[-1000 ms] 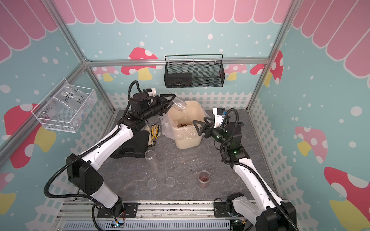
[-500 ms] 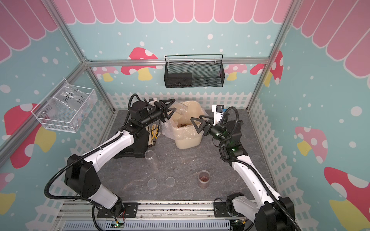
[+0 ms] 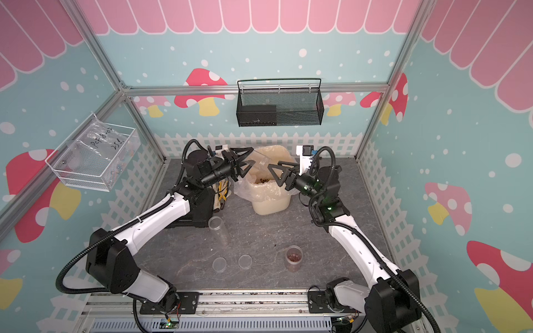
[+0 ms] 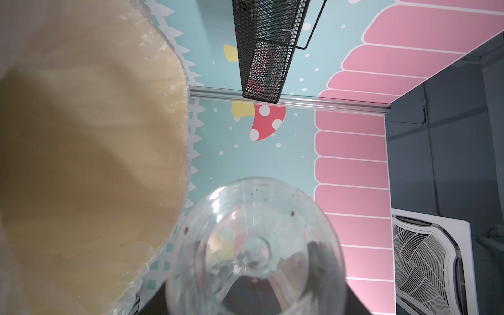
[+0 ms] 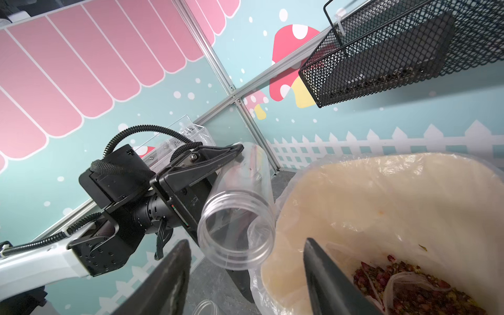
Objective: Empty the moldy dried flower tea in the jars
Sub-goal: Place the jar at the center of the board.
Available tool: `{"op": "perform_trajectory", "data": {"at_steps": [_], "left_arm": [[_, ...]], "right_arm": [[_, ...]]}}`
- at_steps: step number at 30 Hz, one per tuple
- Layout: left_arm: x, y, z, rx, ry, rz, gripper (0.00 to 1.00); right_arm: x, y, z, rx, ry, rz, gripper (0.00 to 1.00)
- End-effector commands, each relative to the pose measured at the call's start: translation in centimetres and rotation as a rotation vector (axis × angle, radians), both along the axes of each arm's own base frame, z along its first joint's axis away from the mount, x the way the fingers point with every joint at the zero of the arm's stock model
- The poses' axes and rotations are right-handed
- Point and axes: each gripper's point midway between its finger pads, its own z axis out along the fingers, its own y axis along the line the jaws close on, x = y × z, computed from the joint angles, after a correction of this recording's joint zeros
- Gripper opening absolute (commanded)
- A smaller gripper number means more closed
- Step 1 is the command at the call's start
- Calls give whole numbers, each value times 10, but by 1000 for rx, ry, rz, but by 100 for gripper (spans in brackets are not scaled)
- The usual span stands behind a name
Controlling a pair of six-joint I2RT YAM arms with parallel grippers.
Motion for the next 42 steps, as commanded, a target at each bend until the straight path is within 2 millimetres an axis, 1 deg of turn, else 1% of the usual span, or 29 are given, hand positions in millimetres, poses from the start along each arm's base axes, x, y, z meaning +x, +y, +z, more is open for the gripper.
{"op": "perform_trajectory", "data": {"at_steps": [1,6,9,19,23,25,28,37,42], "left_arm": [[-9,7,20,-45,-55,16,0],[-8,11,15,-57,-68,53,0],[-10,12,12,-61,-73,62,0],[-14,13,12,-55,-83,62,0],[-16,14,16,-49,-98,65,0],[-17,15,15,-45,-101,65,0],[-17,15,15,-38,-102,65,0],[-19,17,18,-22,-131,74,0],[-20,25,18,15,-172,115,31]], "right_arm": [[1,3,12,2,-28,-12,59],[-12,15,20,-2,-57,32,54],[-16,21,21,1,-53,51,53],[-15,49,9,-27,2,119,46],[-11,55,2,-35,36,126,39],[-10,58,1,-36,38,133,38],[-10,62,1,-37,38,144,33],[-9,69,3,-29,27,163,1],[-12,64,10,-52,-11,137,0]]}}
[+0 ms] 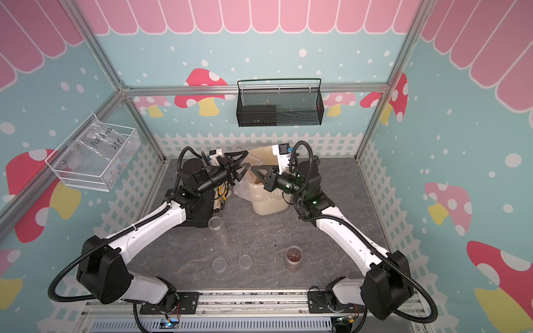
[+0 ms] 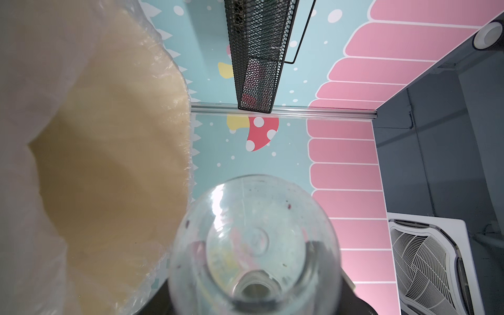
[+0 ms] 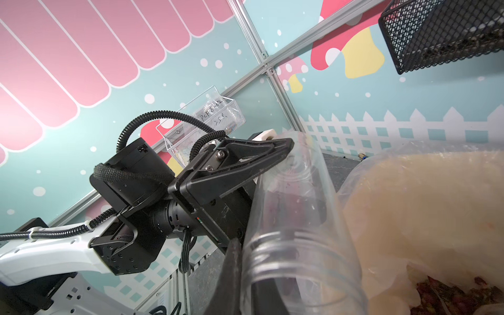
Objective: Empty the moldy dried flower tea in the jars
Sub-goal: Place the jar at the center of the board.
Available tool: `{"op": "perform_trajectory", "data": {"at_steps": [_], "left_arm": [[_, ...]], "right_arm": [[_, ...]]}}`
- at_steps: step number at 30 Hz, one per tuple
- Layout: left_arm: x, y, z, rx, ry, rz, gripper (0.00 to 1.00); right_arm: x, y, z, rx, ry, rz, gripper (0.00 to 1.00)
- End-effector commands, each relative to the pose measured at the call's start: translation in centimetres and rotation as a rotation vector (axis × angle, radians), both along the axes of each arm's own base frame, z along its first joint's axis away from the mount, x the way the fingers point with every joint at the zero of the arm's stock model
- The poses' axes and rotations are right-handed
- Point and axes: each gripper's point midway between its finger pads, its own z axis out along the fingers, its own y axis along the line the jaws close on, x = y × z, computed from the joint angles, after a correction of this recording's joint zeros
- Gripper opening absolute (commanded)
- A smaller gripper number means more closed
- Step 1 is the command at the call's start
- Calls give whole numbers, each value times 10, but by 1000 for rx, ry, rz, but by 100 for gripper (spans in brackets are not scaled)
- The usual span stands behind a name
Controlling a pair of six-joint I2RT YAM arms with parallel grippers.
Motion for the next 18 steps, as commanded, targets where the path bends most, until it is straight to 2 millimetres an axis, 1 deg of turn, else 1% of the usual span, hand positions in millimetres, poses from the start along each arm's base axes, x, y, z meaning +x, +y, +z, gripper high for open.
{"op": "perform_trajectory", "data": {"at_steps": [1,2,3,6,9,10,13,18], "left_arm": [[-9,11,20,33,-118,46,40],[-10,14,21,51,-133,57,54],[-10,18,22,72,-147,71,65],[-12,33,22,170,-194,130,85],[-18,53,23,294,-242,206,98],[-20,58,24,326,-255,223,100],[-30,70,28,440,-330,255,100],[-55,90,29,717,-491,268,100]], "right_arm": [[3,-6,10,-17,-35,-46,0],[1,-7,12,-24,-46,-46,0],[-1,-9,13,-31,-54,-49,0],[-9,-12,17,-42,-71,-46,0],[-17,-16,18,-51,-76,-44,0],[-18,-17,18,-54,-75,-43,0],[-25,-19,16,-67,-63,-33,0],[-36,-23,9,-117,-22,-20,0]]}}
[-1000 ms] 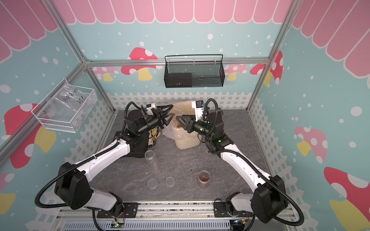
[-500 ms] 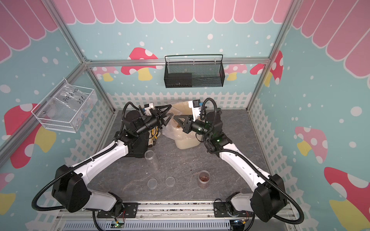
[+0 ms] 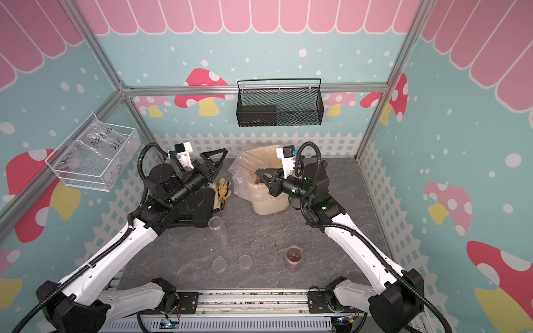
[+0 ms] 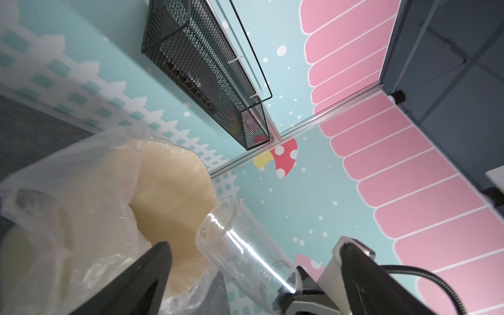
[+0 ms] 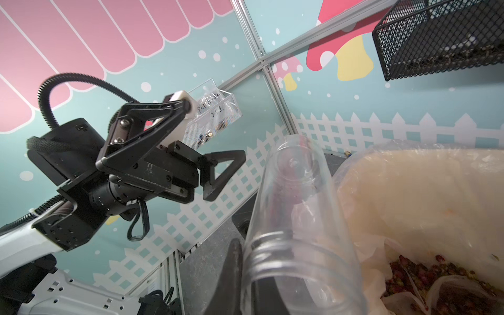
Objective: Empty the moldy dried flower tea in the jars
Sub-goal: Place the jar at the center of the board.
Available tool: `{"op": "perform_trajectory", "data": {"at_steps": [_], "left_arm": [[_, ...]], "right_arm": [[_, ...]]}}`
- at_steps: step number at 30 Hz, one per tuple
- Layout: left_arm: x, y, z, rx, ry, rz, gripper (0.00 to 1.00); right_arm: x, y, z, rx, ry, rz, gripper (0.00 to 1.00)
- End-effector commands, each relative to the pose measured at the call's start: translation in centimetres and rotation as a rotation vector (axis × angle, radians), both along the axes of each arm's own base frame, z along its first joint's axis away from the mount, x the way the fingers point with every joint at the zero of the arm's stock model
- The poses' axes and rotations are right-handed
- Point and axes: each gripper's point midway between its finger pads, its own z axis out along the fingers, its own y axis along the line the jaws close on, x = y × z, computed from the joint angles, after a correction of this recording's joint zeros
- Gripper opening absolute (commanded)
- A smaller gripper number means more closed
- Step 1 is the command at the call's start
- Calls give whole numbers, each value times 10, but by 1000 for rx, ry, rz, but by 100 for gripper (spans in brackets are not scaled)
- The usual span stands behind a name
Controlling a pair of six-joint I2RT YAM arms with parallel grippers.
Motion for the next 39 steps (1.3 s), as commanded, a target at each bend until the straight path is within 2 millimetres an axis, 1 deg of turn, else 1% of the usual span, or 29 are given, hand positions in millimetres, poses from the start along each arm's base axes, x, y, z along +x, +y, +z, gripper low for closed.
{"op": "perform_trajectory", "data": {"at_steps": [1,4,8,12,16,18,21,26,32,36,39], "left_arm": [[-10,18,-20,310,-89,58,100],[-22,27,-30,447,-129,62,100],[-33,32,-45,546,-148,43,100],[-39,35,-55,590,-151,35,100],[-41,40,-60,609,-150,49,100],[-42,42,-61,616,-152,57,100],[-42,45,-63,634,-155,72,100],[-42,51,-68,660,-148,94,100],[-43,51,-73,663,-141,88,100],[-43,52,-77,672,-134,91,100],[-42,52,-80,676,-129,90,100]], "right_arm": [[-11,-5,-1,-53,17,11,0],[-19,-4,-12,-116,58,26,0],[-32,-2,-29,-240,114,47,0],[-44,-3,-42,-368,137,54,0],[-55,-2,-49,-431,142,81,0],[-59,-1,-57,-471,151,100,0],[-62,0,-77,-556,173,114,0],[-67,5,-122,-708,234,160,0],[-75,11,-173,-868,306,230,0],[-85,15,-198,-934,352,293,0],[-89,17,-209,-972,368,320,0]]}}
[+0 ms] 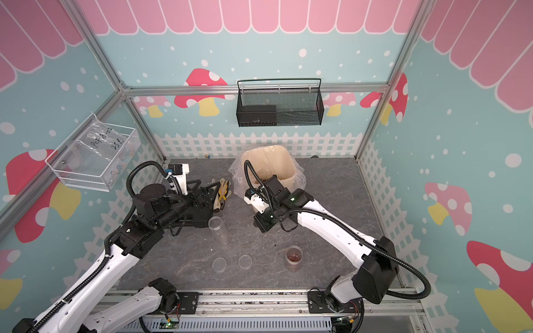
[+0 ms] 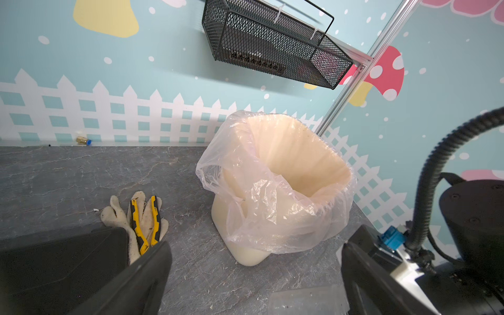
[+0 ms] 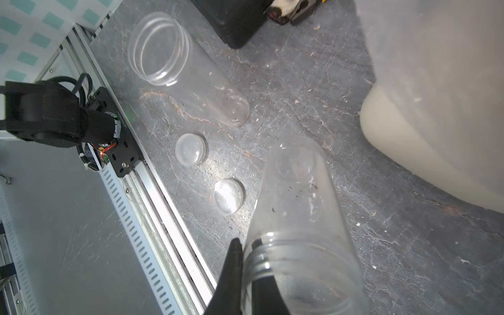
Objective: Empty the moldy dried flower tea in the jars
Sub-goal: Place the jar at the center of the board.
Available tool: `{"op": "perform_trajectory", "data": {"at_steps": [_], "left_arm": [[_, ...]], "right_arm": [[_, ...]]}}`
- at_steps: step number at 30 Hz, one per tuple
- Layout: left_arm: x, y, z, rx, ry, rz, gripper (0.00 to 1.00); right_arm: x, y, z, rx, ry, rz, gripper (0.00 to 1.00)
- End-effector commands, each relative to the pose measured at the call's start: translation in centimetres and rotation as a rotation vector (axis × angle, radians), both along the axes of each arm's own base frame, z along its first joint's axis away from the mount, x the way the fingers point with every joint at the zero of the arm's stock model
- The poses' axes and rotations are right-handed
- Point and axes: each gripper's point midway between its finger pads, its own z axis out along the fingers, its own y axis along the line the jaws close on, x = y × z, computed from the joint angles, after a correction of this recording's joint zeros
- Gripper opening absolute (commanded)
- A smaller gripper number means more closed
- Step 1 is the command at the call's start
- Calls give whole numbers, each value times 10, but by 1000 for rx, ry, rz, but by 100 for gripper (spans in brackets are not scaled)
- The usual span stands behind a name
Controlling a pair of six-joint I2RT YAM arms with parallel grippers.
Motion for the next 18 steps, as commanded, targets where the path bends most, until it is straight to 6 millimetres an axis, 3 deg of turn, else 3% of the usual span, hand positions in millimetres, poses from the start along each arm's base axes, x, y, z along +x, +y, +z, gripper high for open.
{"op": "perform_trajectory", "data": {"at_steps": [1,8,18], "left_arm": [[-1,5,-8,39,1,14,100],[0,6,-12,48,4,19,100],[-2,12,-15,60,-6,44,100]], "right_arm": [[-12,-4,-16,-70,20,65,0],[-26,3,-41,-144,72,131,1],[-32,12,-67,-238,118,177,3]]}}
